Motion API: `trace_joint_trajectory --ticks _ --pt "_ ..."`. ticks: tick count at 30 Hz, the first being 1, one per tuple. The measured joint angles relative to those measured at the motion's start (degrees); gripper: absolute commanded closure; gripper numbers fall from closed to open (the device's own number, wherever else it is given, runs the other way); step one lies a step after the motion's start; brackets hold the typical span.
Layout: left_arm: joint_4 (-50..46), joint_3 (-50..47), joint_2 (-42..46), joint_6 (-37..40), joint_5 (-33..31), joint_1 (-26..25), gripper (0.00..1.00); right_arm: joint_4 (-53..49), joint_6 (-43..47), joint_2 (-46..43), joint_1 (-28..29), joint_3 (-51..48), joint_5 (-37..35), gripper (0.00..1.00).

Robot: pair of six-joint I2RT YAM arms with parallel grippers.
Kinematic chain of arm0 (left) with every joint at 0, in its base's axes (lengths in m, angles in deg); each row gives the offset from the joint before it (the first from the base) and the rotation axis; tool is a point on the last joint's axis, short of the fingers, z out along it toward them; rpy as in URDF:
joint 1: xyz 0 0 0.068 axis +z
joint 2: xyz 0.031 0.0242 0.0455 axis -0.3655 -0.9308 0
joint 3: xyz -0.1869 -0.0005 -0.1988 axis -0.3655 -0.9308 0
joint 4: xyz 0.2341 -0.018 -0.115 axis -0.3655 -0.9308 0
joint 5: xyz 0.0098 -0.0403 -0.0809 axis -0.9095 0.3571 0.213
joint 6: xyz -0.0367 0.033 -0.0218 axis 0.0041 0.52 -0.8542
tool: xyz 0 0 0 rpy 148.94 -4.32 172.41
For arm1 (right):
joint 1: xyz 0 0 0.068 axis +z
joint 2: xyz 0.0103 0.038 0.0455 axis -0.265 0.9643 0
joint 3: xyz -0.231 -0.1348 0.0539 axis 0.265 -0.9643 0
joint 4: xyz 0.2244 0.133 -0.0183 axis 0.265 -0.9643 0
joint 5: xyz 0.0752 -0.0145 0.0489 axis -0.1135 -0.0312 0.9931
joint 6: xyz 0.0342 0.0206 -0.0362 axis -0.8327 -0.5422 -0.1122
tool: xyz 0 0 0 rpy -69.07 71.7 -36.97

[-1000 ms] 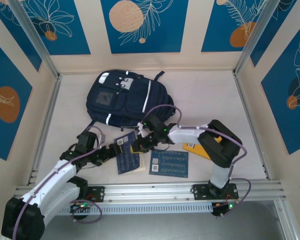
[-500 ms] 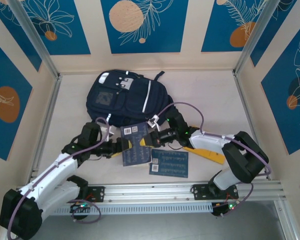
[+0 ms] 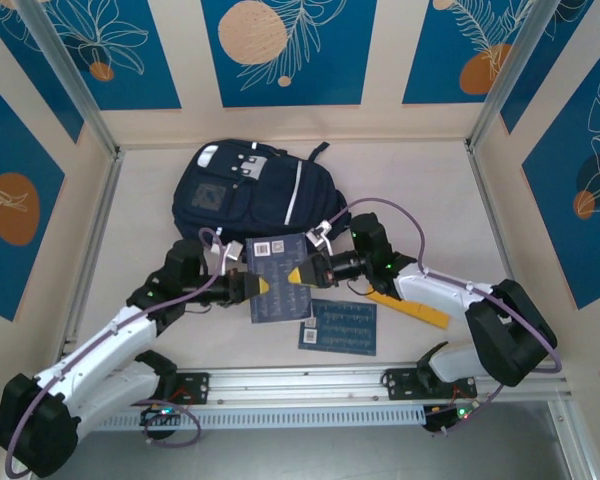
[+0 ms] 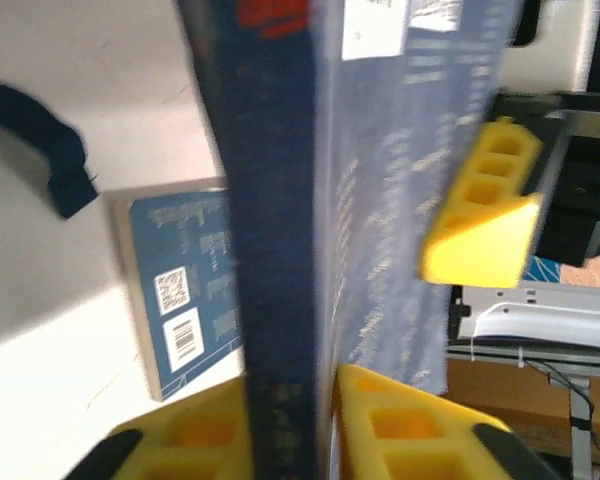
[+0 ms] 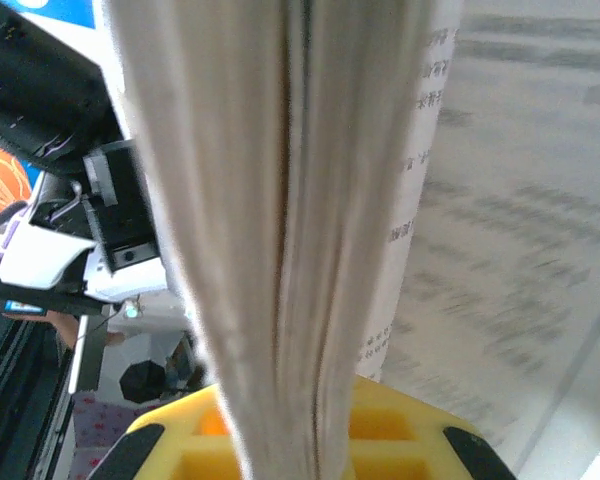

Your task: Pack the student bag

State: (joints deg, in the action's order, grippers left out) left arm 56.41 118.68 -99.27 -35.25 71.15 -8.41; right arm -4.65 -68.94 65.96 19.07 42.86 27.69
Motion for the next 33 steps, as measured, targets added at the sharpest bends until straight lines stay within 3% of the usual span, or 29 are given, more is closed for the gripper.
trace_joint_trajectory --ticks 2,4,6,9,16,23,28,33 --pt "0.8 0.1 0.5 -0.3 -0.2 -0.5 1.00 -1.3 0.6 -0.9 -0.3 -0.2 -0.6 0.77" --pt "1.0 0.1 0.9 -0.9 -0.4 -0.9 1.00 -3.3 1.9 -2.7 -0.6 -0.3 -2.4 0.56" --pt "1.3 0.1 1.5 -1.2 -1.0 -1.0 1.00 -6.0 3.0 -5.1 -1.1 -0.5 -5.3 0.42" --pt "2.0 0.1 3.0 -2.0 -2.4 -1.2 1.00 -9.1 3.7 -9.2 -2.4 -1.3 -10.1 0.30" --pt "5.9 0.0 7.7 -5.8 -8.5 -1.7 1.00 -10.6 -0.5 -17.4 -5.2 -5.3 -16.1 0.24" --pt "19.2 -6.7 13.2 -16.1 -26.1 -5.7 1.00 -3.0 -12.3 -23.3 -4.7 -11.2 -20.9 0.24" --pt "23.0 -7.1 10.9 -20.3 -37.8 -10.4 1.00 2.7 -18.8 -24.5 1.0 -12.4 -27.2 0.06" --pt "26.7 -7.0 8.2 -22.4 -45.9 -15.7 1.00 8.2 -22.0 -25.4 8.3 -12.5 -35.2 0.04"
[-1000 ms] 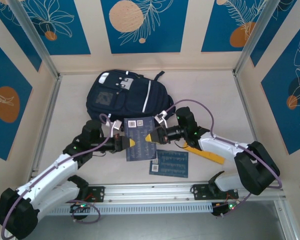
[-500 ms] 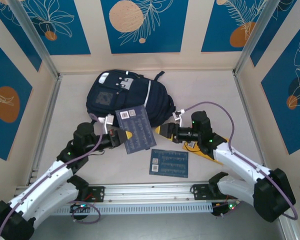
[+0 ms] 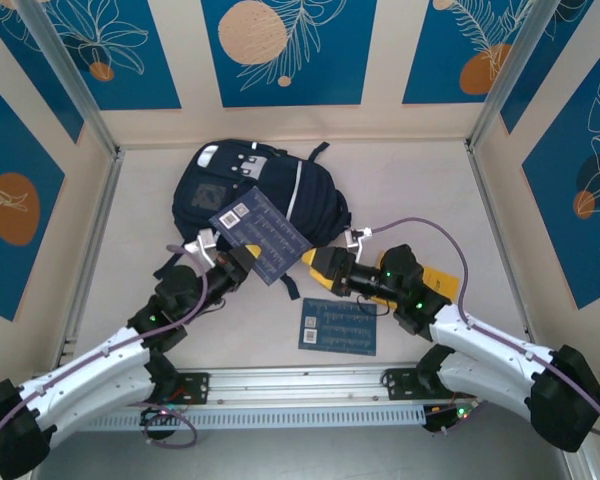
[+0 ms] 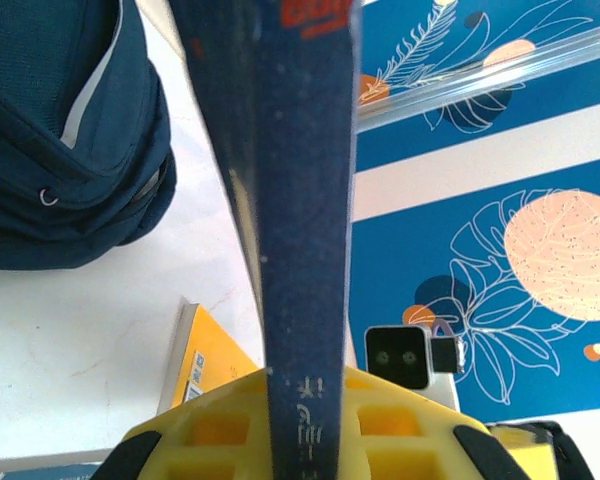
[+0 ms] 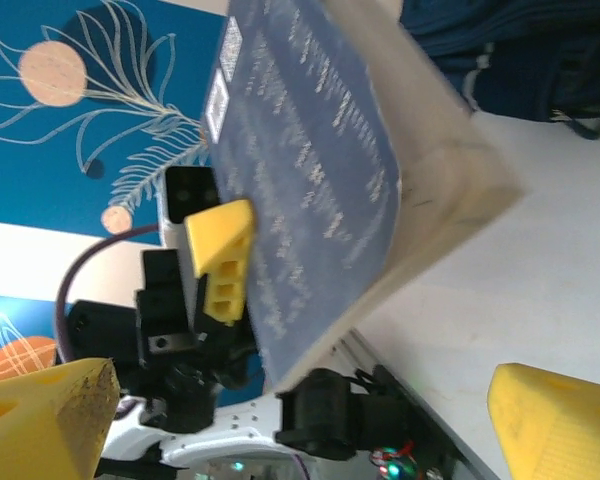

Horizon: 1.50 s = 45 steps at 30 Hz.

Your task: Pack the student bag

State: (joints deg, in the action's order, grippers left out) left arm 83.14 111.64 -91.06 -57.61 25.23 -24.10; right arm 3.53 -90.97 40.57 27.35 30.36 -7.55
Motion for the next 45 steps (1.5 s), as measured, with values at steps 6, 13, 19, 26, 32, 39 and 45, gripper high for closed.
trace_joint_trajectory --ticks 6,13,19,26,32,39,45 --pt "2.4 1.2 -3.7 -1.5 -5.7 -3.9 1.00 6.7 -3.0 3.7 7.0 -0.4 -11.2 0.10" --pt "3.3 2.3 -4.9 -3.0 -9.6 -6.8 1.00 12.1 -6.3 11.5 11.7 -0.2 -21.2 0.21" --pt "3.3 2.3 -5.2 -3.3 -11.3 -7.8 1.00 18.1 -7.3 13.6 12.9 0.0 -29.0 0.44" --pt "4.1 2.4 -6.0 -4.7 -13.2 -8.2 1.00 22.3 -6.6 17.6 12.0 2.0 -30.7 0.67" --pt "4.0 3.0 -6.3 -5.9 -13.8 -8.4 1.00 23.3 -5.8 18.9 11.2 3.6 -30.8 0.87" --pt "1.0 3.7 -5.9 -7.1 -14.3 -8.7 0.75 22.1 -4.2 18.5 10.7 4.0 -30.0 1.00" --pt "-6.0 4.0 -1.1 -4.2 -14.9 -9.0 0.35 18.7 -1.0 11.9 9.2 1.8 -27.5 1.00"
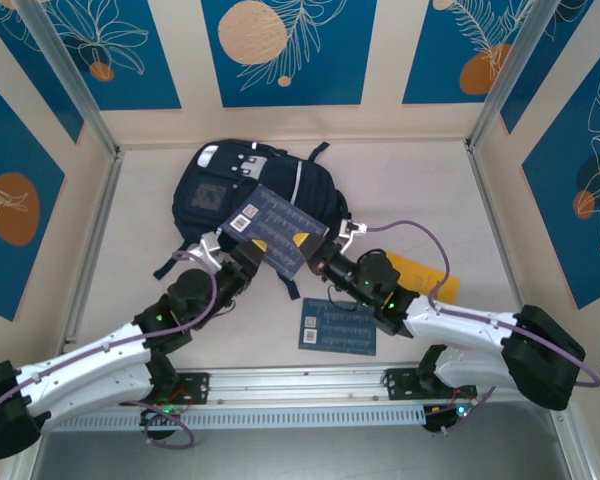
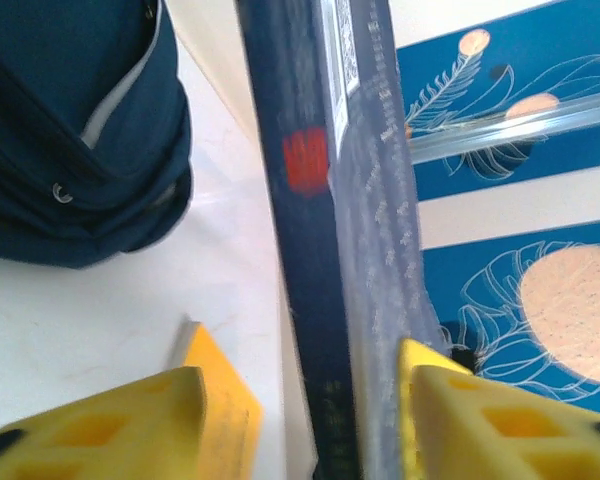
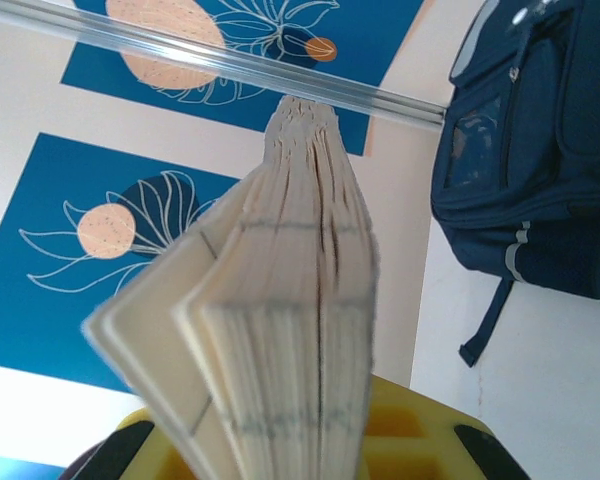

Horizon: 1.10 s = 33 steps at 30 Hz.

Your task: Pack the student bag

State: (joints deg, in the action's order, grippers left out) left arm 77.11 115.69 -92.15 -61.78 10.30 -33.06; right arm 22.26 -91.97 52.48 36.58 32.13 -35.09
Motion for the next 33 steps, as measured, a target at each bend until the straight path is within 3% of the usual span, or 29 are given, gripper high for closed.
trace_joint_trajectory --ticks 6,8,11,14,15,20,23,28,33 --pt "-0.9 -1.7 3.1 2.2 0.6 0.4 0.36 -1.8 0.2 -5.9 -1.0 -3.9 5.1 1.00" --pt "-0.7 -3.0 3.2 2.9 1.4 0.7 0.43 -3.1 0.2 -6.9 -1.0 -4.7 6.7 1.00" --pt "-0.8 -3.9 3.0 3.8 2.9 0.8 0.61 -5.7 0.3 -9.0 -0.9 -5.7 8.1 1.00" --pt "-0.1 -3.9 2.9 4.5 4.2 0.8 0.95 -8.9 0.7 -11.8 -0.9 -6.5 8.5 1.00" --pt "0.5 -3.9 2.9 4.1 5.0 0.8 1.00 -9.9 0.9 -12.8 -1.0 -6.8 8.4 1.00" --pt "3.5 -3.9 2.8 3.4 6.7 0.7 1.00 -12.2 1.0 -15.1 -1.7 -7.1 8.5 1.00" --pt "4.5 -3.9 1.9 3.2 7.1 0.7 1.00 -12.5 0.8 -15.5 -2.2 -7.4 8.5 0.80" --pt "4.4 -3.9 1.2 3.9 7.4 0.8 1.00 -12.4 0.8 -16.4 -3.4 -8.9 8.5 0.70" --pt "4.3 -3.9 1.0 4.6 7.8 0.8 1.00 -12.0 0.9 -17.9 -4.8 -9.0 8.6 0.67"
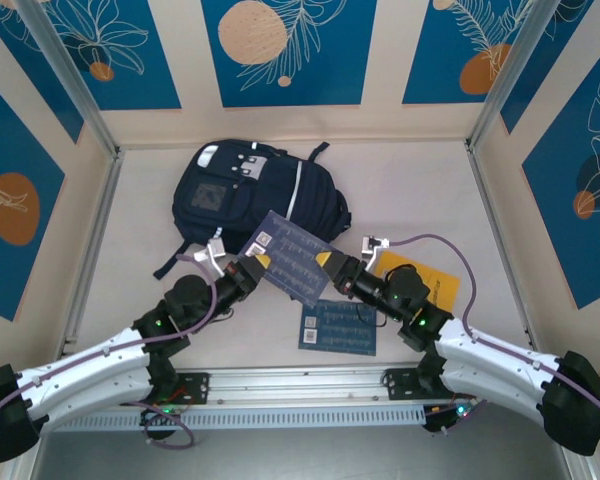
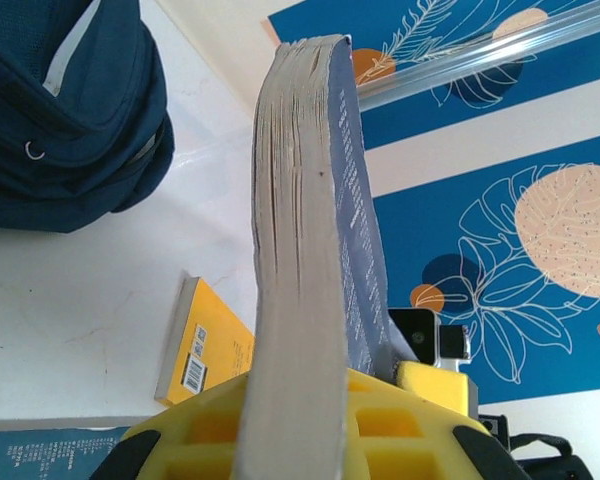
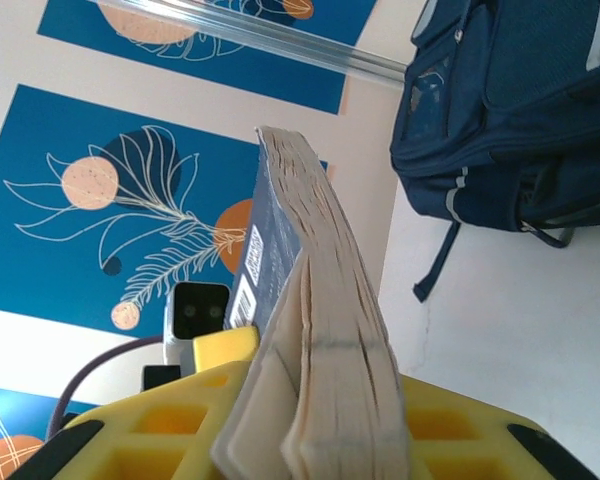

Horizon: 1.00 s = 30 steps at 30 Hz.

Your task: Pack the student bag

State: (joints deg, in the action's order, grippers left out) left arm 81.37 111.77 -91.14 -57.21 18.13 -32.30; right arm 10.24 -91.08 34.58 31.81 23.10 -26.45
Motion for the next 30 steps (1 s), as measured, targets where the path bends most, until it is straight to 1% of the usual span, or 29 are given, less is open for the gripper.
trace_joint_trajectory --ticks 5,6,7,8,10,11,14,15,19,22,24,28,30 --pt "0.2 0.0 -1.5 0.0 0.4 0.0 1.00 0.8 0.0 0.2 -0.7 0.0 1.2 0.67" --pt "0.2 0.0 -1.8 0.0 0.4 0.1 1.00 1.0 0.0 0.5 -0.8 0.0 1.4 0.68" --pt "0.2 0.0 -2.2 0.0 0.5 0.1 1.00 1.2 0.0 1.0 -0.9 0.0 1.7 0.71" --pt "0.2 0.0 -2.4 0.0 0.5 0.1 1.00 1.3 0.0 1.5 -0.9 0.0 1.9 0.77" --pt "0.2 0.0 -2.8 0.0 0.6 0.1 1.00 1.4 0.1 2.3 -1.1 0.0 2.1 0.94" --pt "0.2 0.0 -2.8 -0.1 0.6 0.2 1.00 1.4 0.1 2.5 -1.2 0.0 2.3 1.00" --pt "0.2 0.0 -2.8 0.0 0.9 0.3 1.00 0.5 0.7 2.3 -1.5 0.0 2.3 1.00" --pt "0.0 0.0 -2.7 0.0 1.2 0.3 0.99 -0.5 0.9 1.7 -1.5 0.0 2.3 1.00" --pt "-2.8 1.1 -1.6 0.5 2.2 -0.1 0.77 -6.3 1.2 -2.4 -1.6 -0.1 1.7 1.00" --pt "-8.6 2.9 -0.3 3.8 0.7 0.1 0.62 -12.5 1.7 -7.2 -2.6 -0.1 -0.1 1.00" --pt "-14.3 5.4 -0.8 7.6 0.0 0.2 0.48 -17.9 2.1 -10.0 -3.3 0.0 -2.1 1.00" --pt "-26.4 16.0 -7.5 16.3 -0.1 0.2 0.35 -28.9 2.1 -12.7 -4.4 -0.1 -5.2 1.00" --pt "-32.1 23.0 -12.9 21.2 0.0 0.2 0.30 -33.3 2.1 -12.9 -5.1 -0.2 -6.1 1.00"
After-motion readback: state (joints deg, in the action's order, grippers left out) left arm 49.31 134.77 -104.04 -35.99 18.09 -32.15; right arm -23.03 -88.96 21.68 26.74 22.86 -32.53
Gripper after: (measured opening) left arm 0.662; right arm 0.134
